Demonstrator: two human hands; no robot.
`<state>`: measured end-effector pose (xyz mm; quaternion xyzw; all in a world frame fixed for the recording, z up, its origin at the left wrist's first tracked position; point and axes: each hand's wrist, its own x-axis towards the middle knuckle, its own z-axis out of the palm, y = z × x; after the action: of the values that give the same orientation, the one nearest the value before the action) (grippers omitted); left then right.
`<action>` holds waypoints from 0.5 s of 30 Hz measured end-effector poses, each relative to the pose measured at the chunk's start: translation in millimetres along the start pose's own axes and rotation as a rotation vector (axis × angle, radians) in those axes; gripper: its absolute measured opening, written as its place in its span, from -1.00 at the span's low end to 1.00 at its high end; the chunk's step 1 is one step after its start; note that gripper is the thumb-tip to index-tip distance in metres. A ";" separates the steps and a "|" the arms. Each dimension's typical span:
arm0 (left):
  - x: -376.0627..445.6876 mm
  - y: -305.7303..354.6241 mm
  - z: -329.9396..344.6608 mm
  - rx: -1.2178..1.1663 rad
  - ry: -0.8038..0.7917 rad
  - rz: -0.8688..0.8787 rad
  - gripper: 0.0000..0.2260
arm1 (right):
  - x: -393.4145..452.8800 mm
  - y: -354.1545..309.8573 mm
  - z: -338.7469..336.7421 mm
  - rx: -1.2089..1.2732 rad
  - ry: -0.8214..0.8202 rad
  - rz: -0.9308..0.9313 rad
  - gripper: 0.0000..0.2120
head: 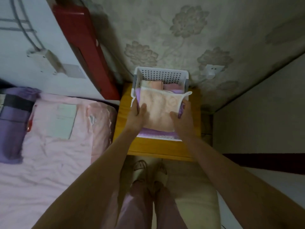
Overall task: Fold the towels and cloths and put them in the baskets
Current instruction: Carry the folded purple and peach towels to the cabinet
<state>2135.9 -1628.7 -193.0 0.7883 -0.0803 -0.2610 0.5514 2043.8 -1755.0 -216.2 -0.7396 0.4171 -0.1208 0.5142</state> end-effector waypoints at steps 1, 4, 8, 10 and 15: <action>10.4 -6.3 3.0 0.015 -0.005 -0.008 -0.72 | 8.5 4.7 3.9 0.008 -0.004 0.008 -0.42; 38.5 -31.0 9.3 0.040 -0.013 -0.036 -0.71 | 24.6 18.3 15.6 0.024 -0.005 0.025 -0.48; 54.1 -65.3 16.9 0.064 -0.032 -0.114 -0.58 | 26.9 39.9 32.0 -0.022 -0.012 0.058 -0.44; 51.6 -76.6 17.7 0.075 -0.032 -0.185 -0.53 | 21.7 50.4 38.6 0.018 -0.035 0.099 -0.42; 51.3 -88.5 17.6 0.026 -0.063 -0.190 -0.57 | 18.1 56.3 45.2 0.074 -0.017 0.136 -0.47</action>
<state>2156.5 -1630.9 -294.7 0.7908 -0.0259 -0.3359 0.5111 2054.9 -1745.5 -289.2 -0.6910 0.4573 -0.0946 0.5518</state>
